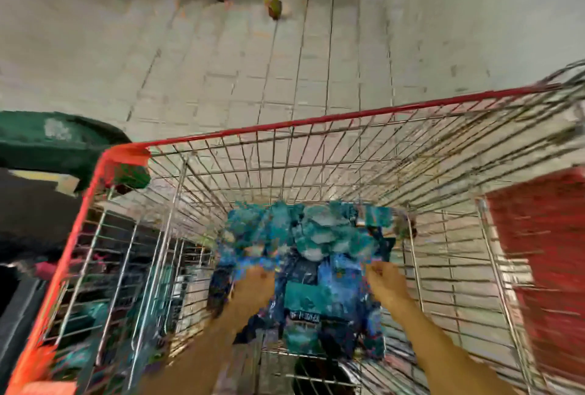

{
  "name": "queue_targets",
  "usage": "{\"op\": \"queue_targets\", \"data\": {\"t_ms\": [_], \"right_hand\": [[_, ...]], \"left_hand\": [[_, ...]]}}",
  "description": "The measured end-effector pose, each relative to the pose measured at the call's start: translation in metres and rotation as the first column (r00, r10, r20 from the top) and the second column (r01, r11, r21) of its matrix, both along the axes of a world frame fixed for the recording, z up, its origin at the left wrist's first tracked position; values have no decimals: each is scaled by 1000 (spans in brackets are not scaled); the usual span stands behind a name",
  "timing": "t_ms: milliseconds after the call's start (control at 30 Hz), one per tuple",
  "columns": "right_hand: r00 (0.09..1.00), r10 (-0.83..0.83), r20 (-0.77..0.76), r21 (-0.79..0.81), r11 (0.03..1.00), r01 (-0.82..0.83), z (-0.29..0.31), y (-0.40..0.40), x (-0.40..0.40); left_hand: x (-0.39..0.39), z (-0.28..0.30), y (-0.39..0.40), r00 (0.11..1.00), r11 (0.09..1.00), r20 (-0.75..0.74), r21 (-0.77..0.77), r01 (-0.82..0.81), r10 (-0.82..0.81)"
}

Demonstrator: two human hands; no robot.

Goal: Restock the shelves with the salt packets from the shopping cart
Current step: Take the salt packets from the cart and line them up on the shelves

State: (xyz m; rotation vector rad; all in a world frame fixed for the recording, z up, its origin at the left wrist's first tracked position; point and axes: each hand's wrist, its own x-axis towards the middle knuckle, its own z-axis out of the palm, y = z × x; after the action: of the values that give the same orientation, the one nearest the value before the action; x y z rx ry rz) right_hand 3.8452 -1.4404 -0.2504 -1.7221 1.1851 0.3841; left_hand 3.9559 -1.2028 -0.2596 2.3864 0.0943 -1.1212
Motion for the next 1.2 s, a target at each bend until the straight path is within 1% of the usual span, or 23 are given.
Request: {"op": "queue_targets", "data": {"t_ms": [67,133,167,200,233,300,367,400,467,567,633,667,733,800,833,867,933,967,1000,1067,1133,1167,1200], "right_hand": [[998,-37,-52,37,999,39,-32,-4,11],[994,-103,-24,83,991,104,-63,-8,29],[994,-109,-8,88,990,110,-76,-10,38],[996,-88,-7,80,993,88,-87,-12,48],[999,-37,-22,91,995,39,-102,-13,54],[982,150,-111,166,977,-130,-124,-3,58],[915,374,-153,281,904,-323,-141,16,48],[876,463,-137,331,855,-400,-148,26,40],[830,552,-81,369,790,-489,-160,43,20],[868,497,-3,209,849,-485,-174,54,-7],[839,544,10,134,830,-541,-178,56,-19],[832,554,21,127,824,-552,-177,56,-22],[856,510,88,149,843,-518,-171,53,-21],[871,467,152,211,846,-490,-158,43,-11],[872,458,173,251,836,-488,-149,36,-3],[877,446,180,296,826,-481,-140,29,6],[900,405,164,419,797,-435,-120,14,29],[913,380,147,482,779,-402,-111,7,40],[925,357,130,530,763,-369,-103,2,51],[941,327,87,579,752,-315,-91,-4,69],[955,287,82,564,776,-282,-84,-7,85],[974,208,88,522,823,-223,-82,-9,93],[988,111,107,409,901,-145,-82,-12,101]], "left_hand": [[9,-36,-5,999,999,-29,30,-21,22],[18,-59,-17,998,997,19,53,-54,53],[20,-74,-21,998,998,56,50,-43,40],[21,-80,-25,998,998,59,55,13,-16],[18,-94,-26,997,997,36,38,64,-65],[3,-112,-22,979,980,-53,-25,196,-197],[-20,-136,-13,941,942,-40,-34,335,-336],[-29,-145,-12,930,931,-26,-2,366,-366],[-42,-159,-12,947,947,-11,27,322,-321],[-53,-170,-12,982,983,-36,-21,183,-184],[-58,-174,-10,989,989,-68,-76,129,-135],[-60,-172,-9,989,990,-120,-123,74,-89],[-58,-161,-10,971,975,-228,-187,-120,76],[-47,-146,-11,938,913,-260,-276,-299,229],[-41,-138,-10,925,886,-290,-320,-337,247],[-36,-133,-9,910,857,-340,-367,-363,239],[-30,-119,-12,895,851,-441,-441,-285,71],[-31,-117,-13,895,843,-446,-484,-234,-7],[-31,-117,-15,895,821,-446,-519,-237,-24],[-27,-115,-22,890,795,-453,-521,-310,51],[-21,-111,-26,908,816,-401,-482,-319,118],[-18,-109,-25,907,823,-390,-454,-340,160],[-16,-107,-24,896,819,-384,-426,-385,222]]}}
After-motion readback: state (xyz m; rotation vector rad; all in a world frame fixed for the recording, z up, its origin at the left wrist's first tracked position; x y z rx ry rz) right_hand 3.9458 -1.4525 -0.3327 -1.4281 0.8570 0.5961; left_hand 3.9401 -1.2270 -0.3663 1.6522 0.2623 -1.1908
